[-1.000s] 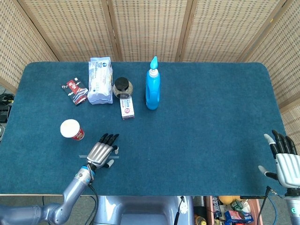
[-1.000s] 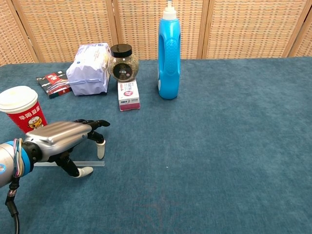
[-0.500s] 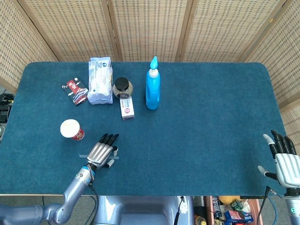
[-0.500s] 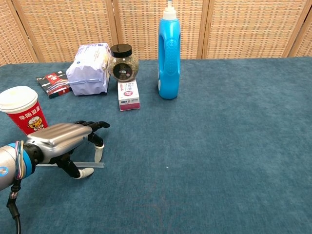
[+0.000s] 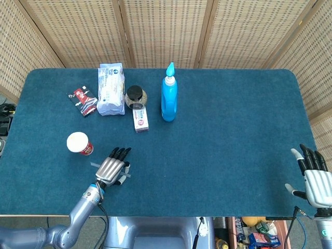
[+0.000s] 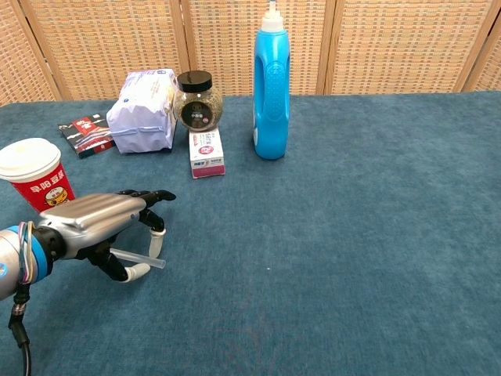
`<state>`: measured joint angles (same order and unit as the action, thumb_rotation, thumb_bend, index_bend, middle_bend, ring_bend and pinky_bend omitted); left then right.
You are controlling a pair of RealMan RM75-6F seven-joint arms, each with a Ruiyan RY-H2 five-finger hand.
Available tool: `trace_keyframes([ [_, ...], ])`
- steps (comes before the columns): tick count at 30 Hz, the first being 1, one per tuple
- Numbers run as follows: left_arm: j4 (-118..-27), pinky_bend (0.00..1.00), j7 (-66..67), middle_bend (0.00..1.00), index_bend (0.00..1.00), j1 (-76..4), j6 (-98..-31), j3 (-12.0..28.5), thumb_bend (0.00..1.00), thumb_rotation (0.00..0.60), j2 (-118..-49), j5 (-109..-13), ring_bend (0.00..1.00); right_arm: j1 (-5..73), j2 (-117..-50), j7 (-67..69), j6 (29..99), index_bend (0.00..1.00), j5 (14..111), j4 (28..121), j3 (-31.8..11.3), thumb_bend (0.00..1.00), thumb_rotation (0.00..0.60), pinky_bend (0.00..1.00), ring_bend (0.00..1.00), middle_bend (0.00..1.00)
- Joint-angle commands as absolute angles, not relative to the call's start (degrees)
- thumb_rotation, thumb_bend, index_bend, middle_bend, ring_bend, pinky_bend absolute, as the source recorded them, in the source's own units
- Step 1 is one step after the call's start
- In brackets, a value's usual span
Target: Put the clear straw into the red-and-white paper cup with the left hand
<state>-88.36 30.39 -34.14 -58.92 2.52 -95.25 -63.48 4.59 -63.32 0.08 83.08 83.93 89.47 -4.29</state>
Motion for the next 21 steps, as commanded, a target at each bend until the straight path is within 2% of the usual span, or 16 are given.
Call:
trace_keyframes([
  [1,-90.0,0.0,26.7,0.0,0.56,-33.9,-59.6,3.0,0.39,0.6,-94.1,-66.3,0.0,4.6,-63.3,0.0,83.1,0.0,83.9,89.5,-4.3,0.0,0.6,0.0,0.0,0.0],
  [5,-94.5,0.0,16.9,0.0,0.57,-33.2,-61.6,4.5,0.39,0.6,-91.3,-72.2,0.0,4.6,-63.3,0.1,83.1,0.0,83.9,89.6,-4.3,0.0,0.6,0.0,0.0,0.0],
  [10,-101.5,0.0,1.7,0.0,0.57,-31.9,-65.1,6.6,0.39,0.6,-83.8,-80.1,0.0,4.7,-63.5,-0.1,83.0,0.0,84.2,89.5,-4.1,0.0,0.6,0.0,0.0,0.0],
  [15,-105.2,0.0,-12.8,0.0,0.57,-30.7,-67.9,10.1,0.4,0.6,-77.3,-82.1,0.0,4.7,-63.7,-0.5,82.8,0.0,84.2,89.6,-3.9,0.0,0.6,0.0,0.0,0.0],
  [21,-105.1,0.0,-29.3,0.0,0.57,-28.1,-71.0,13.3,0.41,0.6,-70.7,-81.7,0.0,4.8,-64.1,-1.6,82.8,0.0,84.5,89.8,-3.7,0.0,0.6,0.0,0.0,0.0],
])
